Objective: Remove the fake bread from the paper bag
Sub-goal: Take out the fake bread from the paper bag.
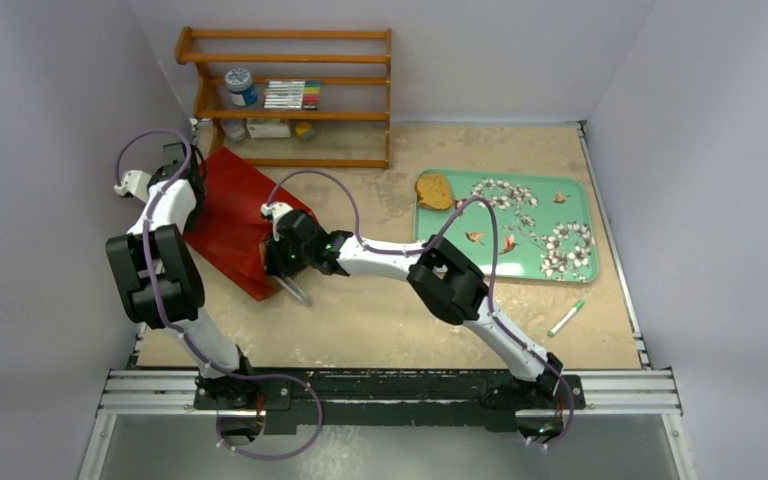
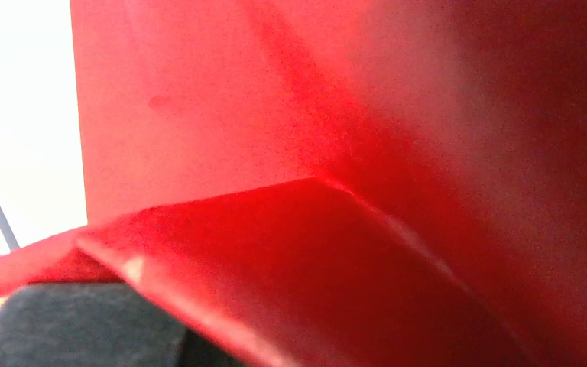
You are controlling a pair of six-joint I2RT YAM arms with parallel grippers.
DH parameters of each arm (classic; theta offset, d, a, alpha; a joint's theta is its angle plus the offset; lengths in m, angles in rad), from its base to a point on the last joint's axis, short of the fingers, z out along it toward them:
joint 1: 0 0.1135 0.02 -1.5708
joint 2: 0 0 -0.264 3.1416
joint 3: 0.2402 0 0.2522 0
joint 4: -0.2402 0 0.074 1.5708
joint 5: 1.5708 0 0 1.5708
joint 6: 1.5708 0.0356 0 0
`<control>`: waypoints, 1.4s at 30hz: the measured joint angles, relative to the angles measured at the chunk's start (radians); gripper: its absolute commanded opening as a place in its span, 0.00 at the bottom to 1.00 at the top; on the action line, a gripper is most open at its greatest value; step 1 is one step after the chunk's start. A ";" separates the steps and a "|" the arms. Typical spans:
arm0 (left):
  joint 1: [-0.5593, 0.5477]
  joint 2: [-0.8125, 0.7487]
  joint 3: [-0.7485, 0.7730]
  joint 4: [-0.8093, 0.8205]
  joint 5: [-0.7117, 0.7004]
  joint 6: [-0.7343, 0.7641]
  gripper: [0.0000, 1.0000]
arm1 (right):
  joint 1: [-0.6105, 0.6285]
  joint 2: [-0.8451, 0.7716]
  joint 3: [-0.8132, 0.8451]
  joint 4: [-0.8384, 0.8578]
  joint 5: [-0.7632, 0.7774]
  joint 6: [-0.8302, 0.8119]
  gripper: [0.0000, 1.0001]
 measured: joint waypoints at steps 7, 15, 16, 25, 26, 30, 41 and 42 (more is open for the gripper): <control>0.000 -0.023 0.000 -0.027 0.033 -0.026 0.50 | -0.002 -0.084 -0.121 0.001 0.009 -0.011 0.04; -0.001 -0.028 0.000 -0.039 0.067 -0.060 0.50 | -0.007 -0.278 -0.335 -0.075 0.053 -0.032 0.01; -0.002 -0.028 0.000 -0.040 0.068 -0.062 0.50 | -0.008 -0.294 -0.347 -0.087 0.061 -0.035 0.01; -0.034 0.006 0.031 -0.047 0.067 -0.085 0.50 | -0.027 -0.486 -0.559 -0.135 0.098 -0.054 0.01; -0.041 0.012 0.033 -0.047 0.068 -0.087 0.50 | -0.033 -0.508 -0.583 -0.141 0.098 -0.055 0.01; -0.067 0.045 0.049 -0.046 0.078 -0.096 0.50 | -0.047 -0.564 -0.631 -0.168 0.104 -0.059 0.00; -0.122 0.045 0.077 -0.035 0.110 -0.102 0.61 | -0.049 -0.576 -0.611 -0.237 0.124 -0.103 0.01; -0.122 0.040 0.076 -0.034 0.113 -0.101 0.63 | -0.049 -0.575 -0.600 -0.248 0.124 -0.107 0.01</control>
